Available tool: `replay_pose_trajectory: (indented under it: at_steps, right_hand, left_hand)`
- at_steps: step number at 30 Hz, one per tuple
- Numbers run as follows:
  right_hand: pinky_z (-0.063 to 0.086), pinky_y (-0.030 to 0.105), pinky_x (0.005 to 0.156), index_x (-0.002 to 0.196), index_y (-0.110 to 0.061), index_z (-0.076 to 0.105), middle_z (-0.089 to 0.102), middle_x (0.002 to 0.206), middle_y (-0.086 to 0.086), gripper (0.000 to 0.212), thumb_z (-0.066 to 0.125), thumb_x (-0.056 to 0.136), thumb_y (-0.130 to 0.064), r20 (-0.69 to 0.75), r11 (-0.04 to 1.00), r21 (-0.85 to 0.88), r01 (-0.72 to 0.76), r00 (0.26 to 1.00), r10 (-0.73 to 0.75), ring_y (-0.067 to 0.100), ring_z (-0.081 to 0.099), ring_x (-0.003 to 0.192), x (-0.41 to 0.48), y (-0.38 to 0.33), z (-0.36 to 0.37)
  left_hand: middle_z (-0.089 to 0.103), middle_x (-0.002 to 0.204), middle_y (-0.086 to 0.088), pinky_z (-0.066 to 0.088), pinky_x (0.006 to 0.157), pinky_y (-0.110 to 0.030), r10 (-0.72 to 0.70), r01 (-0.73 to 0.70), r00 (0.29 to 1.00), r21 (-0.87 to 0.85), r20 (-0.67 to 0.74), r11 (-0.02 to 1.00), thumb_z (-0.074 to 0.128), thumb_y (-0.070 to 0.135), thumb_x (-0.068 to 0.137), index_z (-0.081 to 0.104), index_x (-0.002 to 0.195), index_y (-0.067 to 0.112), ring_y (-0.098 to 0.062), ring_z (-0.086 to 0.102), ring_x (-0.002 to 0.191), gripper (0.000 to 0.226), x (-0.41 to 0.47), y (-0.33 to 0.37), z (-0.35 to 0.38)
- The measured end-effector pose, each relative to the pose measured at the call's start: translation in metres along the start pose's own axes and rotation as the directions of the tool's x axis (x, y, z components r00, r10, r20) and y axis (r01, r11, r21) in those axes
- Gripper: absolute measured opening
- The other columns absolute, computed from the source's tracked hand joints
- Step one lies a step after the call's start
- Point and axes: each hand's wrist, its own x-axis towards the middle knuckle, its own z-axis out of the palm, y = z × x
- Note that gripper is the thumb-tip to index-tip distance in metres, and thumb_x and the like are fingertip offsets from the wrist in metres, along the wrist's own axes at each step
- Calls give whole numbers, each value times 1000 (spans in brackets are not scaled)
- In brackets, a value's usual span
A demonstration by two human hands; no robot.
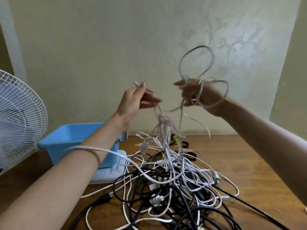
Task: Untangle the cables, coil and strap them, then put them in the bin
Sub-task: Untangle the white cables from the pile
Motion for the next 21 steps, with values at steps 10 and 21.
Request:
replay_pose_trajectory:
  at_steps: [10,21]
  right_hand:
    - [36,17,44,87,1,61,47,59,23,31,71,70,-23,116,990,10,143,983,-143,7,41,45,9,3,44]
    - [53,23,63,82,-15,58,71,73,-3,17,48,95,-19,-12,973,220,-69,997,73,6,59,58,13,-16,32]
  left_hand:
    - [67,68,4,48,80,-29,98,-118,965,72,242,990,29,37,103,65,87,17,-10,65,77,44,9,40,16]
    - [50,118,1,48,90,-30,366,-360,925,527,98,770,50,39,90,47,122,18,-6,55,104,39,-44,-34,4]
